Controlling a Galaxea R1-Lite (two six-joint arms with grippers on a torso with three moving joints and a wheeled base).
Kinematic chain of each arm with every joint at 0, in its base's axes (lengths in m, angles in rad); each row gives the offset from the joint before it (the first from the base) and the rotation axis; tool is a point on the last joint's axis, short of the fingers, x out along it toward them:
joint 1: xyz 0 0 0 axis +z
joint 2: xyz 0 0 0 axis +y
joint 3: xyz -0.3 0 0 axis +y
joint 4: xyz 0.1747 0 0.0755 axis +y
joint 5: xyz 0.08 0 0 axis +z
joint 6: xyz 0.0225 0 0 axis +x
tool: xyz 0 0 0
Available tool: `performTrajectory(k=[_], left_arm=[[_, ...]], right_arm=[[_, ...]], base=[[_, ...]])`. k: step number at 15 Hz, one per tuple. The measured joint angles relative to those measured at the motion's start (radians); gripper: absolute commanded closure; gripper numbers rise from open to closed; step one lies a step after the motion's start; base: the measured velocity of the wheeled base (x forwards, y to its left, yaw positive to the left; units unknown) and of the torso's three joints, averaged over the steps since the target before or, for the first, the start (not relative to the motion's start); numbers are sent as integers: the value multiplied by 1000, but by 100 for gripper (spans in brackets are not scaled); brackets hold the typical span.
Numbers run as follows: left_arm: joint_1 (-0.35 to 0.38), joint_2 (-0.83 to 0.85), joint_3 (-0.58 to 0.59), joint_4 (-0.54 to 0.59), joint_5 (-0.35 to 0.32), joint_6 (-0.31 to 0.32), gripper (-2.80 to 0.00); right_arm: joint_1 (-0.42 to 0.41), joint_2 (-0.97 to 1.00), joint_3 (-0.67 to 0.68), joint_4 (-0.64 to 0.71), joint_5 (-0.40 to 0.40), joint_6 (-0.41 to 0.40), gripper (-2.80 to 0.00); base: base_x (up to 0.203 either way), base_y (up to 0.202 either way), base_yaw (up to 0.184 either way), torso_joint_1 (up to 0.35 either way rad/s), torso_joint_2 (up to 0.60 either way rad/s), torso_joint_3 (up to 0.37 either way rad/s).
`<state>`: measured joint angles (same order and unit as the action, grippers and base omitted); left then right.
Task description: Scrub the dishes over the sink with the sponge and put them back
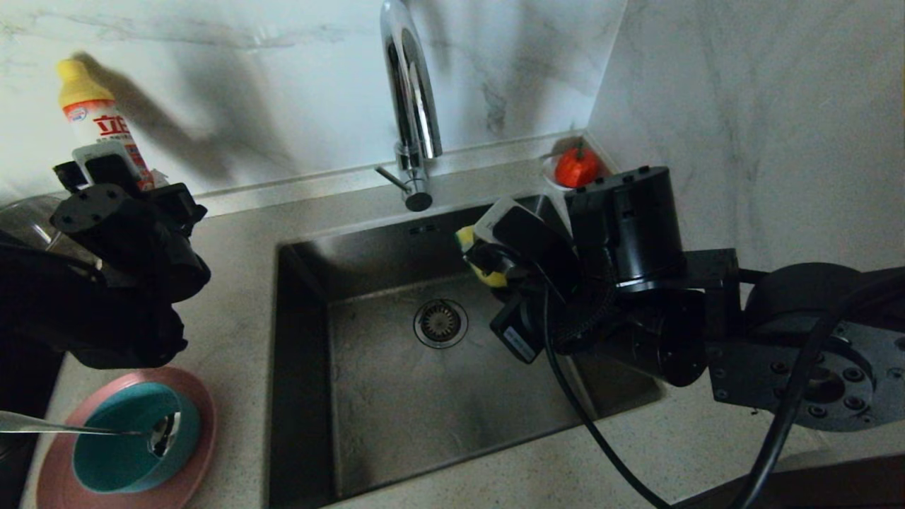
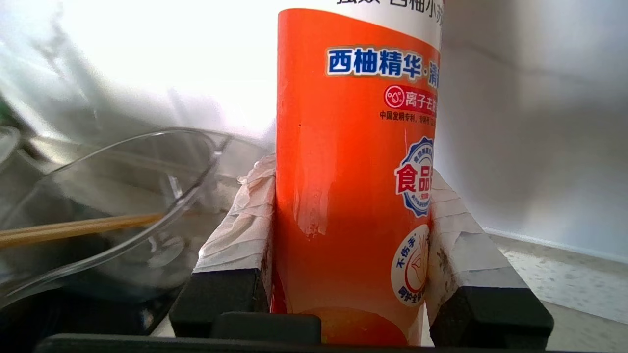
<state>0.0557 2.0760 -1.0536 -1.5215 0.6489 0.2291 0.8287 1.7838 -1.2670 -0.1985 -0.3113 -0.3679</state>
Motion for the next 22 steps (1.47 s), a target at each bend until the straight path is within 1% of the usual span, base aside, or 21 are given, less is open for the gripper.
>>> performTrajectory(k=[3,5,7,8,12,18,22], left_arm=[[3,48,-52,-1,-17,22,0],[3,78,-102,-1,-56,50,0],[3,96,-122,0,-105,55,0],[3,103,-125,0,-113,58,0],[9,125,-151,20,-117,57,0],[42,180,-195,19,-112,58,0],[47,219,-230,24,-109,57,0]], right_arm=[[-3,1,4,0,0,0,0],[-3,1,4,0,0,0,0],[-4,1,5,0,0,1,0],[-4,1,6,0,0,2,0],[-4,0,21,0,0,2,0],[-4,-1,25,0,0,2,0],[-4,-1,25,0,0,2,0]], base=[[0,0,0,0,0,0],[0,0,0,0,0,0],[0,0,0,0,0,0],[0,0,0,0,0,0],[0,0,0,0,0,0],[0,0,0,0,0,0],[0,0,0,0,0,0]])
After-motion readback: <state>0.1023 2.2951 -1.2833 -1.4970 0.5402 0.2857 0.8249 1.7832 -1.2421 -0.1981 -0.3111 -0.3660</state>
